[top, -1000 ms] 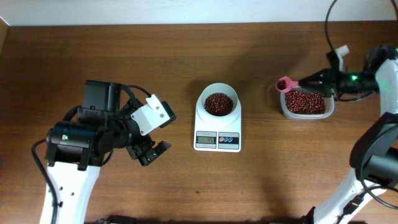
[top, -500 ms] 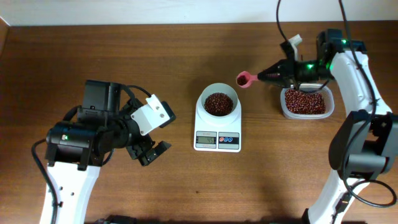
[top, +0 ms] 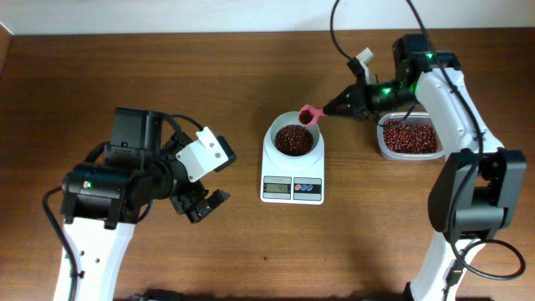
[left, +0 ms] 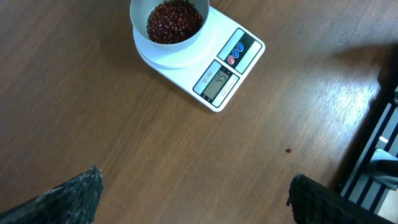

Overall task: Scoop and weigh 50g on scale
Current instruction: 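Carry the filled pink scoop over the white bowl with the right gripper, then tilt the scoop slowly to trickle beans into the bowl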

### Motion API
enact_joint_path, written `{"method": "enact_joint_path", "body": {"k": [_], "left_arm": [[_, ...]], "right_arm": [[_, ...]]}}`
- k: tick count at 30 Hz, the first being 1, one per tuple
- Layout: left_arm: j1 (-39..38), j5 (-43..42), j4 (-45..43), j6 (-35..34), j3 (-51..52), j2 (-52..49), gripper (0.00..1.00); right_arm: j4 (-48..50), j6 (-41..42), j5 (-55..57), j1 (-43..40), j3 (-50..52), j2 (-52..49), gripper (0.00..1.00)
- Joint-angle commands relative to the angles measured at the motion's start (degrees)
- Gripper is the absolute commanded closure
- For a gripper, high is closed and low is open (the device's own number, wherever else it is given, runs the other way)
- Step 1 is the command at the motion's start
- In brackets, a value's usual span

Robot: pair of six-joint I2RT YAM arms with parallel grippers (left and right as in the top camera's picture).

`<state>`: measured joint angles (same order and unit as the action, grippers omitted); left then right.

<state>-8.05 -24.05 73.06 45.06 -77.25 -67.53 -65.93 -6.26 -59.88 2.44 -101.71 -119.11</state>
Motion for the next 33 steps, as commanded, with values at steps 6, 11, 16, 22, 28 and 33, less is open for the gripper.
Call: {"method": "enact_joint_path", "body": {"k": [6, 11, 16, 22, 28, 33], "left_arm": [[0.3, -1.0, 0.0, 0.9, -0.8, 0.0, 0.01], [0.3, -1.0, 0.0, 0.9, -0.8, 0.0, 0.01], [0.3, -1.0, 0.1, 0.9, -0.8, 0.0, 0.01], [0.3, -1.0, 0.0, 0.9, -0.8, 0.0, 0.01], [0.3, -1.0, 0.0, 0.9, -0.8, 0.0, 0.01], [0.3, -1.0, 0.1, 0.9, -0.8, 0.0, 0.01]], "right_arm": [[-0.1, -2.2, 10.1, 4.8, 0.1, 5.9, 0.96], [0.0, -0.5, 18.8, 8.5, 0.1, 6.3, 0.96], [0.1, -0.5, 20.6, 9.2, -0.9, 6.3, 0.96], [2.8, -0.1, 24.4, 9.2, -1.4, 6.3, 0.96], [2.6, -1.0, 19.6, 9.2, -1.4, 6.3, 0.96], [2.7, 0.5, 21.7, 9.2, -1.4, 6.3, 0.96]]}}
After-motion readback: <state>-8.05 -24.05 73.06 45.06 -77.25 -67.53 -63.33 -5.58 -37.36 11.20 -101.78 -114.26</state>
